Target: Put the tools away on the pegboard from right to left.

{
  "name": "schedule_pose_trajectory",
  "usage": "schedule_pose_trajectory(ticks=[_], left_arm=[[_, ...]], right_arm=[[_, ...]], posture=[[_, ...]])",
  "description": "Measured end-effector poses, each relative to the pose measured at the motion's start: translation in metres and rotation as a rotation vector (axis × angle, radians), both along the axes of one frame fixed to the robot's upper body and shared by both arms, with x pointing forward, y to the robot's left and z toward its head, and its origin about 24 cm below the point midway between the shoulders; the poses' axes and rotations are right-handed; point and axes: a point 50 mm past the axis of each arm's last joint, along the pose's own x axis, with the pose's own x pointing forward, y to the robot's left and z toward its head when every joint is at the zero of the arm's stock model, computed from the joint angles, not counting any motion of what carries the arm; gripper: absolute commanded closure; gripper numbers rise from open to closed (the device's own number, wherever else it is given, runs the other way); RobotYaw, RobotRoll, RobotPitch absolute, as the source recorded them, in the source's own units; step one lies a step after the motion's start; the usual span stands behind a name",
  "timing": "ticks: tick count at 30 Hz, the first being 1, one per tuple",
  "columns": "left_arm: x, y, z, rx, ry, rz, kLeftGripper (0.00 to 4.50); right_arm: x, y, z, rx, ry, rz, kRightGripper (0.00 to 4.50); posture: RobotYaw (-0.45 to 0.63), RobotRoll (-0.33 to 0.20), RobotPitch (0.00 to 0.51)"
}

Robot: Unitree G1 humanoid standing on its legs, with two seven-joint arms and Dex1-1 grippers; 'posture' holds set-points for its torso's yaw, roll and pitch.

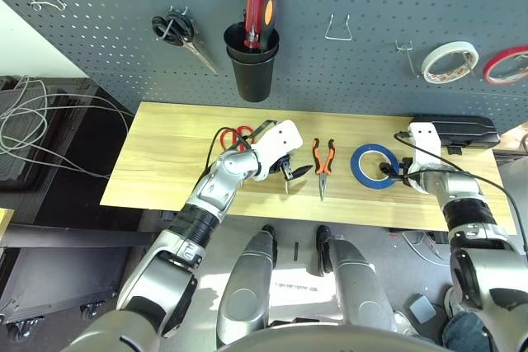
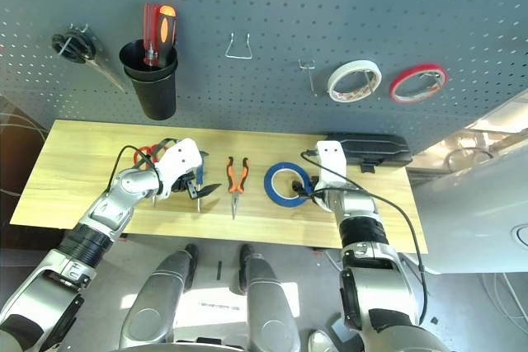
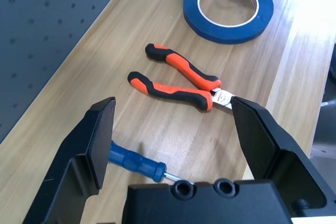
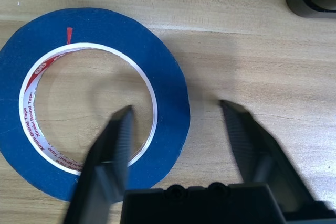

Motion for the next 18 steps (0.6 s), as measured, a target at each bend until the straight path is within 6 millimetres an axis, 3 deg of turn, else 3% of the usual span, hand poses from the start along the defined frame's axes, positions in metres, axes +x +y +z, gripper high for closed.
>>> schedule_pose_trajectory(ticks=[5, 11, 14, 18], left_arm=[[-0.002, 0.002, -0.003, 0.006, 0.013, 0.002, 0.00], [-0.003, 0.005, -0.003, 0.004, 0.006, 0.019, 0.00], [-0.002, 0.006, 0.001, -0.027, -0.038, 0.033, 0.00], [-0.001, 0.008, 0.011, -0.081, -0.115, 0.051, 0.00]], right_arm=[[0.000, 0.001, 0.000, -0.001, 0.003, 0.003, 3.75], [-0.001, 0.000, 0.000, -0.015, -0.016, 0.019, 3.80], [-0.011, 0.003, 0.000, -0.068, -0.096, 0.089, 3.80], [-0.025, 0.008, 0.022, -0.188, -0.288, 0.271, 3.80]], posture=[[0.15, 0.000, 0.335], [0.14, 0.000, 0.305], [0.13, 0.000, 0.301], [0.13, 0.000, 0.294]])
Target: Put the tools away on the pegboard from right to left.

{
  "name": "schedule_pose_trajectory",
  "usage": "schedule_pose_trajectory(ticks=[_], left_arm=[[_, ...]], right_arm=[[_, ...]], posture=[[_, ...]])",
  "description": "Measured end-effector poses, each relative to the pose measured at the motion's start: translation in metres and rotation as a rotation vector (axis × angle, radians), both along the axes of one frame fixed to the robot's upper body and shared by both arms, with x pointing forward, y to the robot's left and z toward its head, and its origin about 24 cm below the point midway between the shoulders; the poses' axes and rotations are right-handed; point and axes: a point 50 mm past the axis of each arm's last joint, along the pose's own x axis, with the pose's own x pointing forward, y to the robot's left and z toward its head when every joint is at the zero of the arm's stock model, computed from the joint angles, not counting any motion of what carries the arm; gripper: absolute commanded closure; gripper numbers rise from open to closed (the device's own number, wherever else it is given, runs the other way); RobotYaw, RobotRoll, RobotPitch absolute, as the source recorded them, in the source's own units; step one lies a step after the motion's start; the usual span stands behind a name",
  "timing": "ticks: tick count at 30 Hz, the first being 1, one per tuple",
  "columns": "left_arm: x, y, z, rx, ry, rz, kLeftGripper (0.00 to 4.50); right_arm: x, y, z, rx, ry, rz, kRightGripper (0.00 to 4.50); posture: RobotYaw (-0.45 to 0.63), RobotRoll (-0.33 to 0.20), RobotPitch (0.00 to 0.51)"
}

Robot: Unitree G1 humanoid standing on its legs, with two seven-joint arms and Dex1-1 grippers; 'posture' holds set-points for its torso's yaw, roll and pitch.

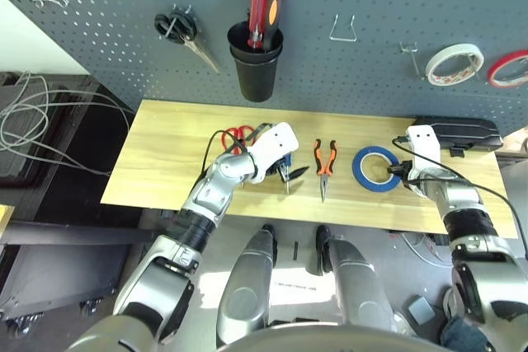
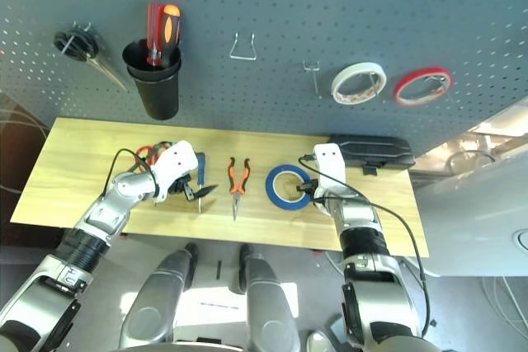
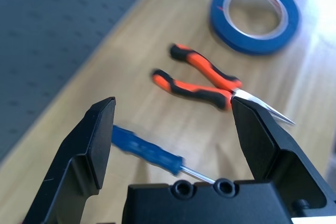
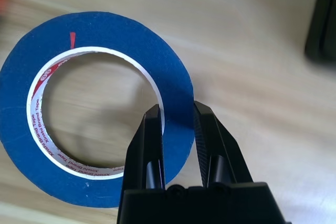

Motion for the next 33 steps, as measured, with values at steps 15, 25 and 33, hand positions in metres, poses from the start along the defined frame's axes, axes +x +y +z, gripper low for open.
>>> schedule_pose_trajectory(ticks=[15, 25, 33], left_arm=[[-0.007, -0.007, 0.036, -0.238, -0.233, -0.050, 0.00], [-0.007, -0.010, 0.043, -0.267, -0.281, -0.056, 0.00], [-0.006, -0.011, 0.047, -0.284, -0.309, -0.053, 0.00]], right_arm=[[-0.039, -0.004, 0.076, -0.330, -0.625, 0.410, 3.80], [-0.048, -0.001, 0.129, -0.382, -0.912, 0.385, 3.80], [-0.049, -0.003, 0.139, -0.375, -0.960, 0.356, 3.80]], posture=[[0.08, 0.000, 0.299], [0.05, 0.000, 0.311], [0.05, 0.000, 0.313]])
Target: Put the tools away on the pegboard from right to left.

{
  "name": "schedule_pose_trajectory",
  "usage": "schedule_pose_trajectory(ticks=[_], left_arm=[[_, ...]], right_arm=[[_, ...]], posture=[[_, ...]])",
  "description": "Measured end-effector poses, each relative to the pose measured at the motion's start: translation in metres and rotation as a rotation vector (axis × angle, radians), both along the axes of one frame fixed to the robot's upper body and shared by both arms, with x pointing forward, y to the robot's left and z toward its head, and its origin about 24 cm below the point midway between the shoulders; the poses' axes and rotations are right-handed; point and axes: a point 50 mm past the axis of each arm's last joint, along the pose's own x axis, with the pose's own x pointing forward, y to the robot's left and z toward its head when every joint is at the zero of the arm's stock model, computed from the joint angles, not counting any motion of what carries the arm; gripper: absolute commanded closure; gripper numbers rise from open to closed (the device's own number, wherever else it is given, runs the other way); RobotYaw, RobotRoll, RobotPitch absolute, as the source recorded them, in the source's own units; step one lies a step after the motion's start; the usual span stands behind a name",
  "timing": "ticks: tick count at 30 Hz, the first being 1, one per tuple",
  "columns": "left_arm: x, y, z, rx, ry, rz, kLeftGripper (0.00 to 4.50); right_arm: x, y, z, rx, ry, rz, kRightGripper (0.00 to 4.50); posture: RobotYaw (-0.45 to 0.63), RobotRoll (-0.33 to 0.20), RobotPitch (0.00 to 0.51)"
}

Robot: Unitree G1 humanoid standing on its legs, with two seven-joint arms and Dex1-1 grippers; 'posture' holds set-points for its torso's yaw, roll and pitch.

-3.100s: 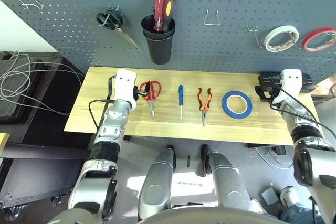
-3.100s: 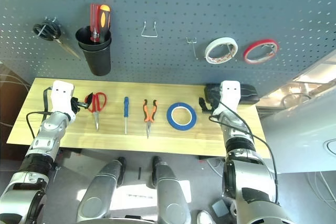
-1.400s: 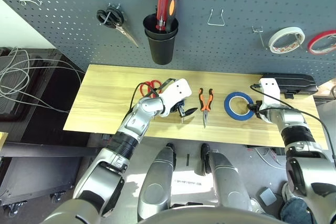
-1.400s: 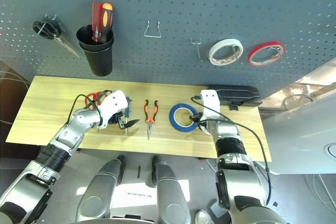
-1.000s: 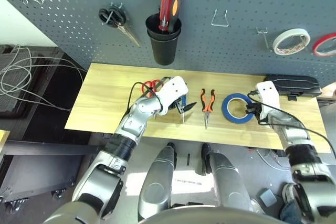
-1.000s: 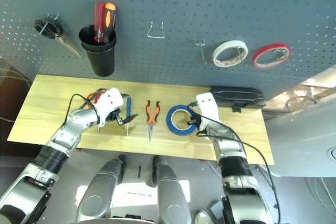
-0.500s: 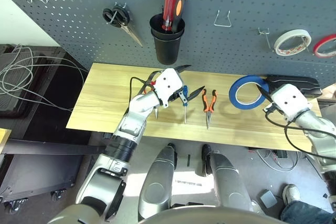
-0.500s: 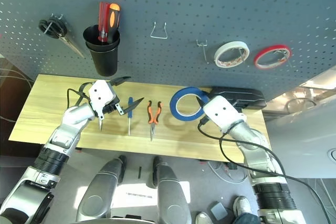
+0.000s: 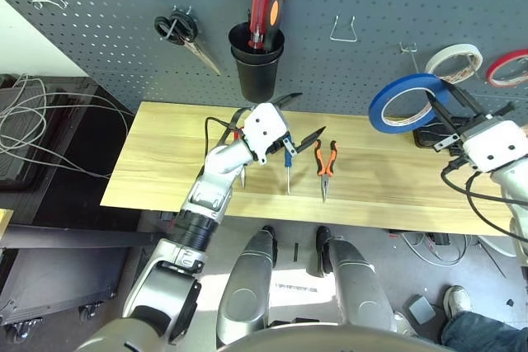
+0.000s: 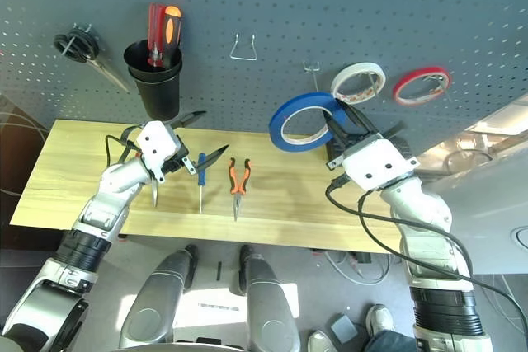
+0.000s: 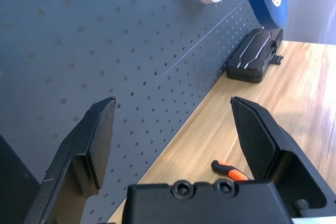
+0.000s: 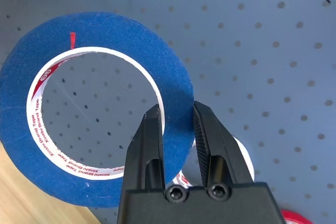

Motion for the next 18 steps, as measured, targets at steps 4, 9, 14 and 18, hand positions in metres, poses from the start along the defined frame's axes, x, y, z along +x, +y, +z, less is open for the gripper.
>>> schedule_pose_trajectory(ticks=[4, 9, 14, 18], left_arm=[[0.002, 0.001, 0.001, -0.003, -0.005, 0.008, 0.00], [0.002, 0.002, 0.001, -0.004, -0.006, 0.015, 0.00], [0.002, 0.002, 0.001, -0.007, -0.010, 0.022, 0.00], [0.003, 0.003, 0.001, -0.008, -0.010, 0.029, 0.00]], right_arm=[[0.006, -0.002, 0.011, 0.027, -0.045, -0.026, 3.80], [0.020, -0.010, 0.017, 0.066, -0.050, -0.080, 3.80], [0.037, -0.020, 0.023, 0.079, -0.044, -0.133, 3.80], [0.052, -0.023, 0.014, 0.113, 0.008, -0.169, 3.80]], posture=[[0.06, 0.000, 0.315], [0.06, 0.000, 0.313], [0.07, 0.000, 0.310], [0.10, 0.000, 0.308]])
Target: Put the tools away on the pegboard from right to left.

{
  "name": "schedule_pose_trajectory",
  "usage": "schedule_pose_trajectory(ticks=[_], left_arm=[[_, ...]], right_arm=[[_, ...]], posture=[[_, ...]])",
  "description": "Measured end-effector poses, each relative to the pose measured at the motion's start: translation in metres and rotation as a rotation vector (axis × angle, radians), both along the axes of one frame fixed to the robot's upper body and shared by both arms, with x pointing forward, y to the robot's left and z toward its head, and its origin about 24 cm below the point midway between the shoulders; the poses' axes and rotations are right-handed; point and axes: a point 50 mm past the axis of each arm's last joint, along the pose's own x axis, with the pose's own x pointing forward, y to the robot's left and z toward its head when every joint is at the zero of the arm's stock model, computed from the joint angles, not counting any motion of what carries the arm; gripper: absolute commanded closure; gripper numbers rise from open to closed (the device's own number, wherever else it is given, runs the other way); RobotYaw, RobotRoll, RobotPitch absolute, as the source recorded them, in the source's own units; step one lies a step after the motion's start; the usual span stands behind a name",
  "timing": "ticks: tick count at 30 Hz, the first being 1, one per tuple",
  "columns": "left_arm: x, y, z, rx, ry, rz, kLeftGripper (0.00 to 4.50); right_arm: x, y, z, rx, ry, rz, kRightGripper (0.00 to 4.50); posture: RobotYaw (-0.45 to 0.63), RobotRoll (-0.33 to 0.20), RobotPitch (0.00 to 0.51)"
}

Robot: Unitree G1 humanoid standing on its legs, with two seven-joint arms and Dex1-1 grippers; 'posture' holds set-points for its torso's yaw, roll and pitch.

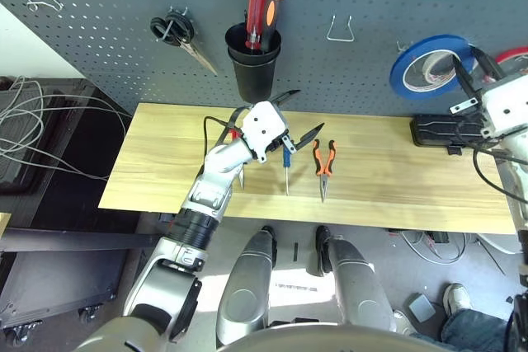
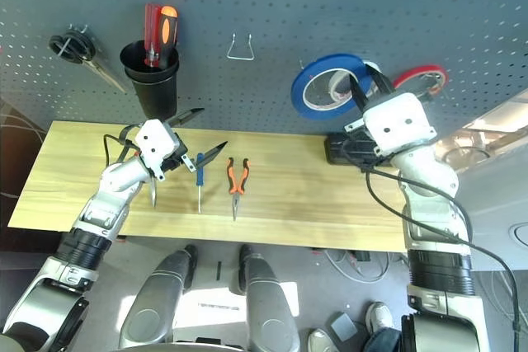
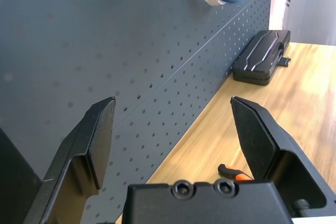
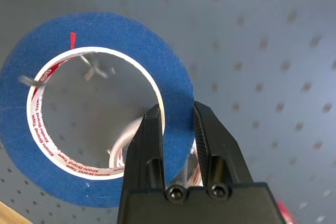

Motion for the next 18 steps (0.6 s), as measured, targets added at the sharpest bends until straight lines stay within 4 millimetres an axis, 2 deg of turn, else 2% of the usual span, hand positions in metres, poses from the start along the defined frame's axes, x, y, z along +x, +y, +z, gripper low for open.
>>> schedule_pose_trajectory(ticks=[3, 9, 11, 14, 16, 18], left_arm=[[0.000, 0.000, 0.000, 0.000, 0.000, 0.000, 0.00], [0.000, 0.003, -0.001, 0.016, 0.005, 0.008, 0.00], [0.000, 0.007, -0.002, 0.034, 0.006, 0.014, 0.00], [-0.001, 0.011, -0.002, 0.063, 0.012, 0.012, 0.00], [-0.001, 0.015, -0.004, 0.099, 0.027, 0.005, 0.00], [-0.001, 0.019, -0.007, 0.131, 0.051, 0.001, 0.00]], right_arm=[[0.011, 0.009, -0.007, 0.004, 0.040, 0.024, 3.80], [0.013, 0.015, -0.014, -0.017, 0.086, 0.065, 1.84], [0.007, 0.016, -0.028, -0.020, 0.148, 0.103, 1.10], [-0.004, 0.019, -0.062, -0.035, 0.311, 0.174, 0.05], [-0.013, 0.022, -0.085, -0.018, 0.436, 0.214, 0.05], [-0.016, 0.024, -0.098, 0.016, 0.535, 0.232, 0.05]], posture=[[0.10, 0.000, 0.306], [0.12, 0.000, 0.326], [0.13, 0.000, 0.330], [0.14, 0.000, 0.340], [0.14, 0.000, 0.341], [0.15, 0.000, 0.344]])
